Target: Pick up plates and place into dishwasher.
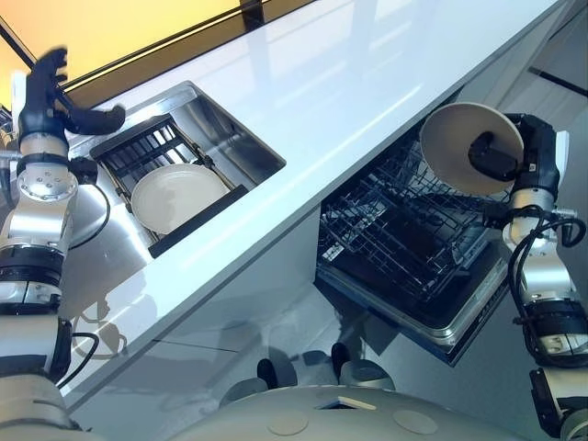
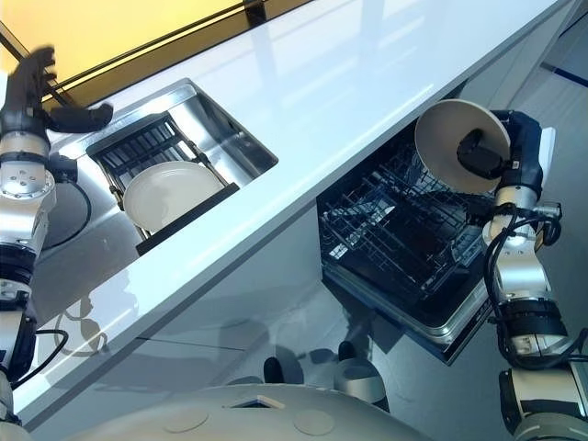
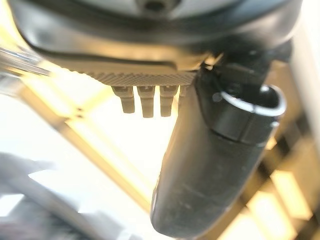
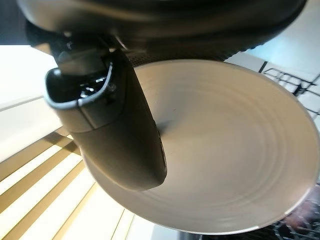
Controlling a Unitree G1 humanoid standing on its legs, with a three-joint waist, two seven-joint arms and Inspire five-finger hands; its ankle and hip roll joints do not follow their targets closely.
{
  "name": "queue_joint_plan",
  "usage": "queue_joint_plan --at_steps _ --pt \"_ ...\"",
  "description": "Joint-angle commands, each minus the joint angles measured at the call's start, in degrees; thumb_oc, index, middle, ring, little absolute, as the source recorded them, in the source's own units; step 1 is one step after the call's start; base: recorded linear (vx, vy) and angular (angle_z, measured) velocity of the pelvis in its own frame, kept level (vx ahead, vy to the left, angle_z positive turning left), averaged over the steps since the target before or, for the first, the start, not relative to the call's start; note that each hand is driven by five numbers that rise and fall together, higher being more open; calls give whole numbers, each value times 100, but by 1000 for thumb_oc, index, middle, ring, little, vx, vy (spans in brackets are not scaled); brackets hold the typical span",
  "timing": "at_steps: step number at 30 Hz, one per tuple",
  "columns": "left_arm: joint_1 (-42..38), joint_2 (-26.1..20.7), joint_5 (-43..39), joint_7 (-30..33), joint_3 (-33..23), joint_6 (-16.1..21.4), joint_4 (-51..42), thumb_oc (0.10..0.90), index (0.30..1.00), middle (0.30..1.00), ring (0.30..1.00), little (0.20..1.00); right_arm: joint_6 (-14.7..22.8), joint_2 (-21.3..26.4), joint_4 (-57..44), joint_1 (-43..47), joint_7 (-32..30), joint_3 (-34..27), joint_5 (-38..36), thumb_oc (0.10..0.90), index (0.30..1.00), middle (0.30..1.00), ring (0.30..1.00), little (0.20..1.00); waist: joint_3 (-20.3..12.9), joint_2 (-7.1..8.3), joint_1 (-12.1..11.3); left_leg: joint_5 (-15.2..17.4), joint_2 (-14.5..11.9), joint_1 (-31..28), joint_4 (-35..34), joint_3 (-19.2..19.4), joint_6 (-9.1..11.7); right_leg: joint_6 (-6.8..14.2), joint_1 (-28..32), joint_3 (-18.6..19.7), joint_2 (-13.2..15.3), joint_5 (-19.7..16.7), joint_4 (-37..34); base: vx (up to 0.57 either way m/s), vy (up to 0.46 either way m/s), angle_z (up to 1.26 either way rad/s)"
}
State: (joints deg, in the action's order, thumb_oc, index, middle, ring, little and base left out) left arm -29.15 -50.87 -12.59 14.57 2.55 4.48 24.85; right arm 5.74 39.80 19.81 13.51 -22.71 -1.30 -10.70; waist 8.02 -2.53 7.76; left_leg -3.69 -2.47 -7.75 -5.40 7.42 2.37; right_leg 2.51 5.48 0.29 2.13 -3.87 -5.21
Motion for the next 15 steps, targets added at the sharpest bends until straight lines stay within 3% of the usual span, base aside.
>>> queue_joint_plan --at_steps 1,7,15 --pt "-275 -314 23 230 -384 623 -207 800 900 900 900 900 849 397 -165 601 -365 -370 262 100 300 300 300 200 -451 -65 15 605 474 -126 134 -63 -380 106 -90 -66 -332 578 624 33 26 -10" --pt "-309 -417 9 48 -260 538 -82 800 900 900 900 900 512 577 345 729 -46 -265 239 100 300 300 300 200 -427 -68 -24 605 488 -129 126 -113 -394 119 -110 -107 -320 628 727 18 13 -4" --pt "-649 -597 -18 -252 167 329 304 800 900 900 900 900 -57 806 945 922 504 380 680 100 300 300 300 200 -346 -54 -60 590 497 -80 146 -119 -408 148 -210 -174 -286 634 862 9 0 0"
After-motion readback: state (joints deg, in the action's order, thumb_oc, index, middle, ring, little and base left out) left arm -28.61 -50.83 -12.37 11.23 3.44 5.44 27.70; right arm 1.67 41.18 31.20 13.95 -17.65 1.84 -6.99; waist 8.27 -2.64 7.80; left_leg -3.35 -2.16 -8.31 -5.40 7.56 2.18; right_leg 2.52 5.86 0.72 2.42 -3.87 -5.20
